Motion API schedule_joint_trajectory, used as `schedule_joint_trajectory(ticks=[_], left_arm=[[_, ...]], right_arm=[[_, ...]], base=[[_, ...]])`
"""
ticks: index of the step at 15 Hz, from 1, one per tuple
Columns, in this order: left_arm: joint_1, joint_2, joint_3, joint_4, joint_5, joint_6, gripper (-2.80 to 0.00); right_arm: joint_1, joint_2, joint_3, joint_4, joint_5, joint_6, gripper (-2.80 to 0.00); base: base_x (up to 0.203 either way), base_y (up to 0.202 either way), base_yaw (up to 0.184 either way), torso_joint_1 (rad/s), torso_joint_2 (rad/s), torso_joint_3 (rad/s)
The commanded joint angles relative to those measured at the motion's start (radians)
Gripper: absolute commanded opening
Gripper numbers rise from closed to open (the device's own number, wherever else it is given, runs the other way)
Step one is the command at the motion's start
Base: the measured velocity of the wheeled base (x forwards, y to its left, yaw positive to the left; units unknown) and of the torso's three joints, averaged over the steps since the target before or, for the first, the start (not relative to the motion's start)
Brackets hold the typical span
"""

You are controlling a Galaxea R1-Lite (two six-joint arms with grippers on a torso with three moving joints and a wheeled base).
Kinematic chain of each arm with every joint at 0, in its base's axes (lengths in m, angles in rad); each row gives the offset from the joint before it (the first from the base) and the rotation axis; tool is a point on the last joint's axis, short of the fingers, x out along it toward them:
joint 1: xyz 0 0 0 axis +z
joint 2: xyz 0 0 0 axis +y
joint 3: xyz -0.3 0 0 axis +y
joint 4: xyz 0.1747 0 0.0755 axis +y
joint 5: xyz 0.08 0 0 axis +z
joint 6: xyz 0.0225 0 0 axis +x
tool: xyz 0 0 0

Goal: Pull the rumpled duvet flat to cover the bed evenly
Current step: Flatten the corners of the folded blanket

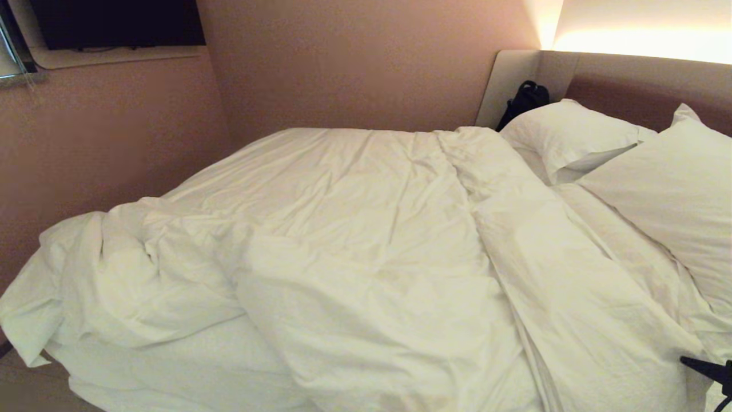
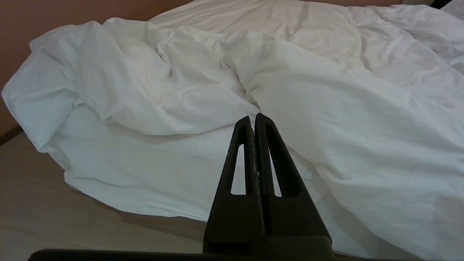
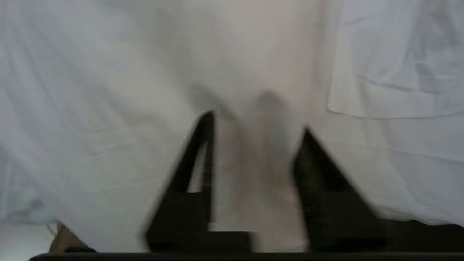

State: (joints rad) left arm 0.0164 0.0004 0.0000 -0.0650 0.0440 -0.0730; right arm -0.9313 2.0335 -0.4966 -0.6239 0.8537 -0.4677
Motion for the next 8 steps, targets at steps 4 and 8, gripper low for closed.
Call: schedule_joint_trajectory(ticks=[4, 8], left_arm=[[0.0, 0.001, 0.0, -0.001, 0.0, -0.001, -2.8], [0.0, 0.001, 0.0, -0.001, 0.0, -0.001, -2.8]], right_arm=[[-0.037, -0.064, 0.031, 0.0, 0.167, -0.014, 0.0], [-0.156, -0.193, 0.052, 0.021, 0.401, 0.015, 0.0]], base=[[0.0, 0.0, 0.0, 0.0, 0.0, 0.0], [0.0, 0.0, 0.0, 0.0, 0.0, 0.0]])
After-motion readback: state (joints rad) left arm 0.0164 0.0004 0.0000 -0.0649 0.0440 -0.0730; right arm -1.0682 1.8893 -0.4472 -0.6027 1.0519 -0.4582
